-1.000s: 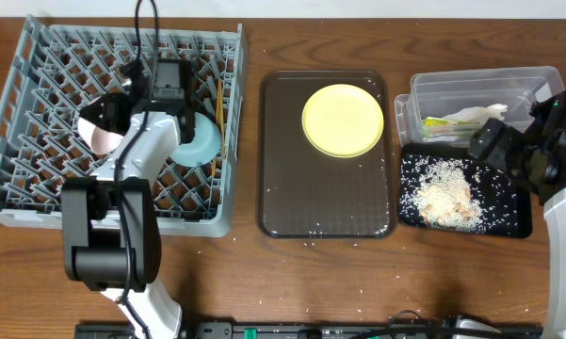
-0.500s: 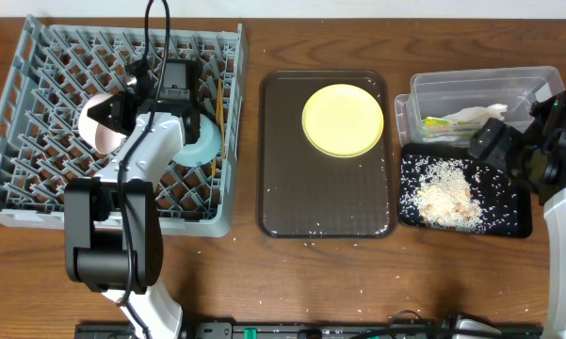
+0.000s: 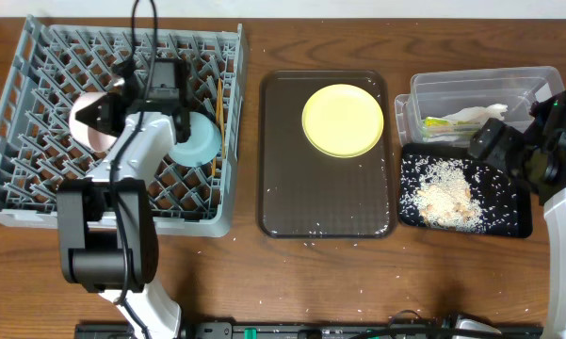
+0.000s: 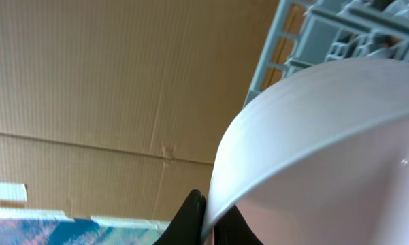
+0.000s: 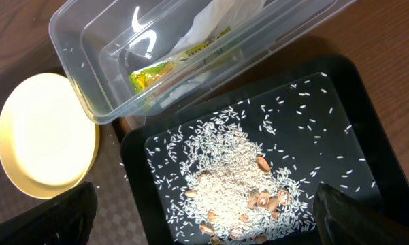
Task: Sort waste into correct bins and load items into the dishwasher
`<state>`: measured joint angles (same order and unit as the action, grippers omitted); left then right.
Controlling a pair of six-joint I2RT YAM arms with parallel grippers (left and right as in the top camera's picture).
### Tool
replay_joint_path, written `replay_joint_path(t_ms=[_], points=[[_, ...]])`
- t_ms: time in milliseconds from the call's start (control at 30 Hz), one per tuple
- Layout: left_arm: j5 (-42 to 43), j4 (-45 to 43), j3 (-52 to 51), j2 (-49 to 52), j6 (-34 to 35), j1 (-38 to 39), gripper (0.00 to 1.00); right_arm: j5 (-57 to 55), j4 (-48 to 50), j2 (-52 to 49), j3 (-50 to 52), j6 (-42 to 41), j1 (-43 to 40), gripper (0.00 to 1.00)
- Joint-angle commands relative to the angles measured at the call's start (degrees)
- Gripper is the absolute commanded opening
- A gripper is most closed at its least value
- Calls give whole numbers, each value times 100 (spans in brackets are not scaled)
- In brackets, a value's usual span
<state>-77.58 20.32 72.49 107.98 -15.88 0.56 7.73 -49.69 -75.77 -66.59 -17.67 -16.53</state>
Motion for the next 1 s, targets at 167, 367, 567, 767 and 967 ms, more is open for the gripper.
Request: replay_joint_path(t_ms=[167, 367, 567, 767, 967], points=[[140, -103, -33, -319, 442, -118, 8, 0, -4, 59, -46, -72, -66, 99], [269, -101, -33, -315, 721, -96, 8, 0, -4, 59, -46, -72, -66, 99], [520, -142, -33, -315, 752, 39, 8, 0, -4, 59, -46, -72, -66, 99], [929, -155, -33, -315, 848, 127, 8, 0, -4, 59, -46, -72, -66, 99], [922, -87, -33, -315, 870, 219, 8, 0, -4, 59, -46, -72, -66, 99]])
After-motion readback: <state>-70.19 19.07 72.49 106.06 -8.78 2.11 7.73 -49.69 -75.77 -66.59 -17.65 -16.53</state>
